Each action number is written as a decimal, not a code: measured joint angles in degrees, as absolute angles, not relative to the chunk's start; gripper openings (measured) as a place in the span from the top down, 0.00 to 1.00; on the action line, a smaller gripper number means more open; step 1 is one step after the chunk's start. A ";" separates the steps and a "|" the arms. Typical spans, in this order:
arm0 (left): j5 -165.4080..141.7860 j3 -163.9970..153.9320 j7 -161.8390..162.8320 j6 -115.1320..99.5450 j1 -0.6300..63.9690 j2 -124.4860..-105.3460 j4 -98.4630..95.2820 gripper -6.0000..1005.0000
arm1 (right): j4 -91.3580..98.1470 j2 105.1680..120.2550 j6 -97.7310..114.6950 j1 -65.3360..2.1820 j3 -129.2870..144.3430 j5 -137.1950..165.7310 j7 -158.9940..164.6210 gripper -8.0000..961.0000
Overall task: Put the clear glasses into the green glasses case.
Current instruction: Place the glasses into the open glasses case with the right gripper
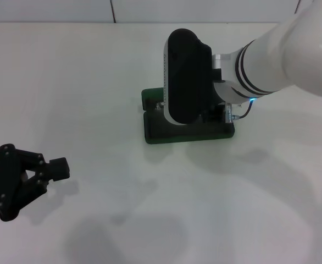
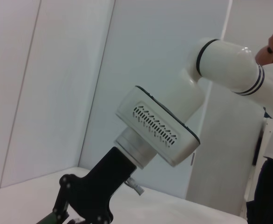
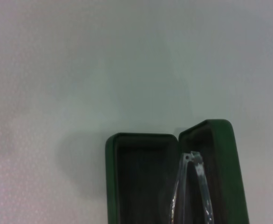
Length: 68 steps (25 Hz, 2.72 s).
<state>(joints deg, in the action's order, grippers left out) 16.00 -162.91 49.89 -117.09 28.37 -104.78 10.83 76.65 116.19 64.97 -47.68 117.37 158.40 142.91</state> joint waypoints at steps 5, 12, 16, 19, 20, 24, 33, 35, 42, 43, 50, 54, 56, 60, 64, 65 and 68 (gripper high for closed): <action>16.00 -162.92 49.86 -117.07 28.62 -104.79 10.52 0.95 | 76.41 116.19 63.95 -47.31 118.19 158.13 142.91 0.90; 16.00 -162.95 49.84 -116.99 28.41 -104.98 10.29 0.95 | 75.17 116.19 63.02 -47.54 118.90 157.23 142.91 0.90; 16.00 -162.93 49.83 -116.91 28.16 -105.25 10.31 0.95 | 75.02 116.19 62.72 -47.43 118.92 156.65 142.91 0.90; 16.07 -162.89 49.83 -116.89 28.11 -105.30 10.29 0.95 | 74.64 116.19 62.30 -47.42 118.92 156.56 143.41 0.90; 16.14 -162.88 49.83 -116.89 28.09 -105.32 10.28 0.95 | 74.47 116.19 62.24 -47.49 118.92 156.55 143.72 0.90; 16.23 -162.86 49.83 -116.89 28.02 -105.37 10.28 0.95 | 74.24 116.19 62.21 -47.64 118.92 156.52 144.25 0.90; 16.97 -162.93 49.83 -116.89 28.04 -105.38 10.28 0.95 | 73.66 116.19 62.26 -48.07 119.00 157.01 144.90 0.90; 16.97 -162.95 49.83 -116.89 28.04 -105.41 10.29 0.95 | 73.34 116.19 62.25 -48.25 119.00 157.05 144.91 0.90; 16.97 -162.89 49.83 -116.89 27.97 -105.56 10.28 0.95 | 72.68 116.19 62.01 -48.60 119.01 157.10 144.93 0.90; 16.97 -162.89 49.83 -116.89 27.97 -105.56 10.28 0.95 | 72.68 116.19 61.92 -48.60 119.01 157.11 144.93 0.90; 17.29 -162.86 49.83 -116.89 27.95 -105.56 10.28 0.95 | 72.68 116.19 61.78 -48.60 119.01 157.15 144.90 0.90; 17.84 -162.87 49.83 -116.89 27.95 -105.56 10.33 0.95 | 72.89 116.19 61.95 -48.68 119.01 157.10 144.70 0.90; 18.16 -162.90 49.83 -116.89 27.91 -105.55 10.45 0.95 | 72.96 116.19 62.02 -48.71 119.01 157.10 144.63 0.90; 18.28 -162.92 49.83 -116.89 27.86 -105.56 10.57 0.95 | 72.75 116.19 62.09 -49.06 119.00 157.05 144.49 0.90; 18.28 -162.95 49.83 -116.89 27.83 -105.55 10.64 0.95 | 72.31 116.19 62.08 -49.38 119.01 156.78 144.53 0.90; 18.28 -162.95 49.83 -116.89 27.83 -105.55 10.64 0.95 | 72.25 116.19 62.02 -49.38 119.00 156.78 144.55 0.90; 18.29 -162.91 49.83 -116.89 27.78 -105.55 10.64 0.95 | 72.20 116.19 61.96 -49.39 119.01 156.81 144.52 0.90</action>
